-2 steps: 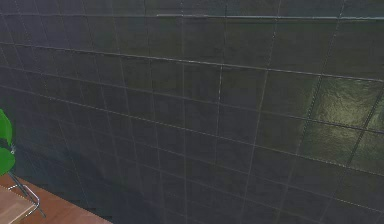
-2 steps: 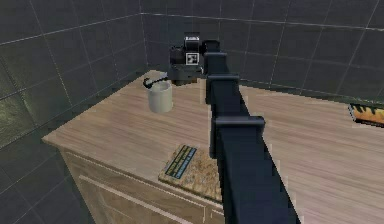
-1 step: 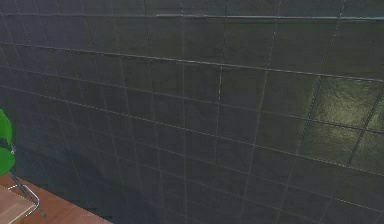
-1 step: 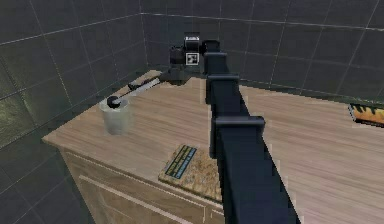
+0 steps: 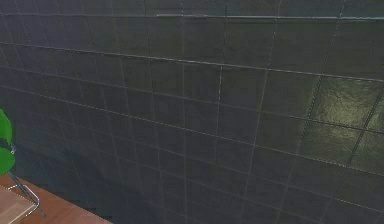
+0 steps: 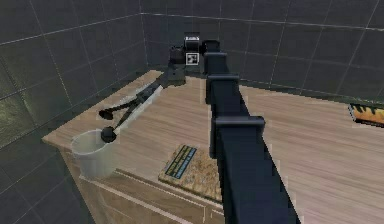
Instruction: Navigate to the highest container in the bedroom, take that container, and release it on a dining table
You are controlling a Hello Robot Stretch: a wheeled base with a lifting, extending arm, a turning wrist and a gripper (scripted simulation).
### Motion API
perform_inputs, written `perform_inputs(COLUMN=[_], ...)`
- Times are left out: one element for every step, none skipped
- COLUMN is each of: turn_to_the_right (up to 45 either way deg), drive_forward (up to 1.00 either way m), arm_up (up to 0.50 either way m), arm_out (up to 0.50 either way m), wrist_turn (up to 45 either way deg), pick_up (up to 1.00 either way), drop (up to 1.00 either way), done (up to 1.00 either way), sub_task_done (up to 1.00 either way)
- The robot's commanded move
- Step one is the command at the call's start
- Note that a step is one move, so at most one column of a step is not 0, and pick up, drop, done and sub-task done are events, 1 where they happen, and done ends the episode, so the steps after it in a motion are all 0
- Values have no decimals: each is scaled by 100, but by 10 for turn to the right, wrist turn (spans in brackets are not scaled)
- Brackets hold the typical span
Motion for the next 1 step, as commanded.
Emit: perform_inputs(turn_to_the_right=[0], drive_forward=[0], arm_up=[0], arm_out=[0], wrist_turn=[-150], pick_up=[0], drop=[0], done=[0], sub_task_done=[0])
